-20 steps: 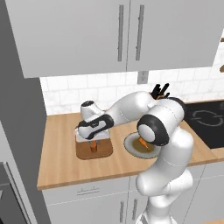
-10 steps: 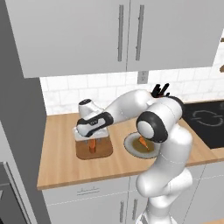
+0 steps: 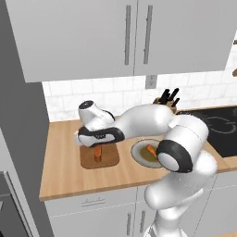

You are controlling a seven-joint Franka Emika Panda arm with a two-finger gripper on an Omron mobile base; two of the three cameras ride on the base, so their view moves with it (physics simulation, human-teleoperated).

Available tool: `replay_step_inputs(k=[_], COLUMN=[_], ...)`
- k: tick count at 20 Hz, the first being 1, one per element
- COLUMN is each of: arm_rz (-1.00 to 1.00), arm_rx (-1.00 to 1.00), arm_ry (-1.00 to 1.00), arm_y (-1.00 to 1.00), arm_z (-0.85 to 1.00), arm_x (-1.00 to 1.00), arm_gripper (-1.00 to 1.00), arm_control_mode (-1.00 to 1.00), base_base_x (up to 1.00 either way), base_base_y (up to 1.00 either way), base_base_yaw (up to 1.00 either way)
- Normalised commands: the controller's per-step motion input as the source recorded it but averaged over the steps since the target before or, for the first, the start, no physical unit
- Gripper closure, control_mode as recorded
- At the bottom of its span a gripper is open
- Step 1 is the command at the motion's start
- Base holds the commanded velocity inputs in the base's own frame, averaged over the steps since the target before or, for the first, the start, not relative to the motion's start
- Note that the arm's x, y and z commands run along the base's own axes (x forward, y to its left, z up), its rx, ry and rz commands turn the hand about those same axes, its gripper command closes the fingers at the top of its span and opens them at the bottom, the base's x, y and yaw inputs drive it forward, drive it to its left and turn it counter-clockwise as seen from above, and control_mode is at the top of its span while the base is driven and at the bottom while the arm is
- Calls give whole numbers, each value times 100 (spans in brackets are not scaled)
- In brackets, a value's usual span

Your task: Pick up the knife from the drawer and place it on the cutting board. Then place the meat from the plate to the cutting board.

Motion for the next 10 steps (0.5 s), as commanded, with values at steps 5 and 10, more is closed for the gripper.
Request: replay_step_inputs(k=[5,10], arm_rz=[0,0], arm_rx=[0,0], arm_ry=[-11,-10], arm_y=[-60,-98], arm_z=[39,20], arm_x=[-58,-41], arm_gripper=[-100,-100], arm_control_mode=[-100,-100], base_base_x=[0,0], base_base_y=[0,0], base_base_yaw=[0,0])
